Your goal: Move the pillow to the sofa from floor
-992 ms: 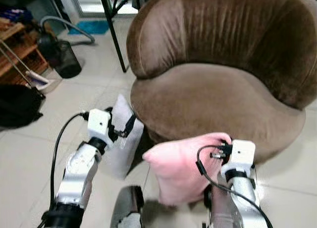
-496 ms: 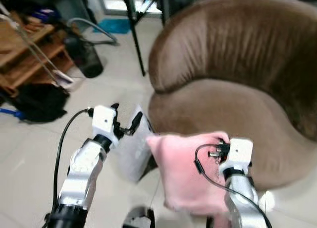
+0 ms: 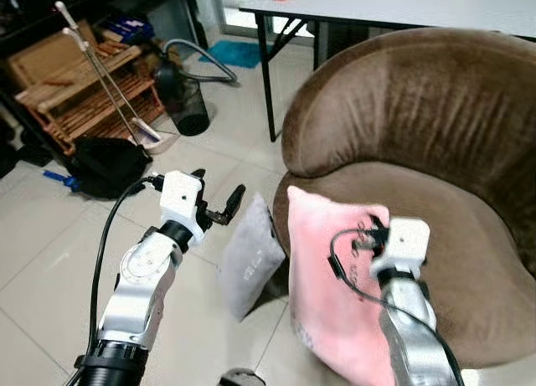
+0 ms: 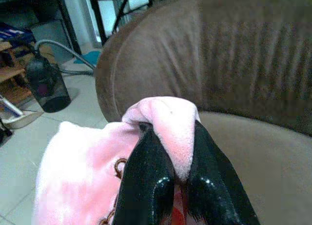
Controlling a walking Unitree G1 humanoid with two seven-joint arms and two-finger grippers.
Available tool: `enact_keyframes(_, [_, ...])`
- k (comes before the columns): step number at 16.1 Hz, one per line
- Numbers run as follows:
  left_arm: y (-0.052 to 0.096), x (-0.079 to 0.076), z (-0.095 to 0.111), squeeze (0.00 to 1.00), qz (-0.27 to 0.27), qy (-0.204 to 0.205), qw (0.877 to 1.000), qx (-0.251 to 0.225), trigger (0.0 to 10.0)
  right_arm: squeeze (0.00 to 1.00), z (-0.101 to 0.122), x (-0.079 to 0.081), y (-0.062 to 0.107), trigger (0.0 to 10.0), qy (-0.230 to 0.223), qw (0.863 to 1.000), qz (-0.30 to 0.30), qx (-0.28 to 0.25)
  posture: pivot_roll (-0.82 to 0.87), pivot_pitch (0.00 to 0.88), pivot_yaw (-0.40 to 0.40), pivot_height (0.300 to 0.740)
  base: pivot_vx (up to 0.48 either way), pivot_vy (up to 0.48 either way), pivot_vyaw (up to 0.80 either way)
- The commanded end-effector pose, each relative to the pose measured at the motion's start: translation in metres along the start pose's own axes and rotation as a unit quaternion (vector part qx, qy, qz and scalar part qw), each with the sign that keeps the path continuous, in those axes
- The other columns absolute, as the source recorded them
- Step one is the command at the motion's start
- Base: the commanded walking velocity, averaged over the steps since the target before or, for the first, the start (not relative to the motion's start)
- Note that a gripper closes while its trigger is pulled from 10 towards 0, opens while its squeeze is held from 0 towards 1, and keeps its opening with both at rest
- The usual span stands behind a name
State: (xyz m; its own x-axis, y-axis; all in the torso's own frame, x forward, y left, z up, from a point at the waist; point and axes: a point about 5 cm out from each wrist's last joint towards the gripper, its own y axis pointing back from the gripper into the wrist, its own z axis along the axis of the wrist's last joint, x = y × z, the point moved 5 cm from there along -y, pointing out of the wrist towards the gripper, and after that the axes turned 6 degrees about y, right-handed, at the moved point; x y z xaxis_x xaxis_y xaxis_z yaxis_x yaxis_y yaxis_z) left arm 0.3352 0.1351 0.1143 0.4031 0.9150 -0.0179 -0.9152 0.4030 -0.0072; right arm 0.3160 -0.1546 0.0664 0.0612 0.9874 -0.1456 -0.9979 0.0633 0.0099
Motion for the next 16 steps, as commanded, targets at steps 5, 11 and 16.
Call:
enact_keyframes(5, [0.005, 0.006, -0.007, 0.0, 0.007, -0.008, 1.0, 0.015, 10.0, 0.0, 0.054, 0.004, -0.039, 0.0, 0.006, 0.996, 0.013, -0.085, 0.02, 0.0, 0.122, 0.74, 0.0, 0.0, 0.0])
enact_keyframes(11, [0.003, 0.005, -0.013, 0.0, 0.014, -0.032, 0.999, 0.023, 10.0, 0.0, 0.103, 0.032, -0.108, 0.0, 0.03, 0.994, 0.06, -0.089, 0.08, 0.0, 0.095, 0.74, 0.0, 0.0, 0.0])
enact_keyframes(16, [0.002, 0.007, -0.015, 0.0, 0.024, -0.055, 0.998, 0.026, 10.0, 0.0, 0.083, 0.039, -0.118, 0.0, 0.052, 0.996, 0.068, -0.02, 0.13, 0.0, 0.077, 0.74, 0.0, 0.0, 0.0])
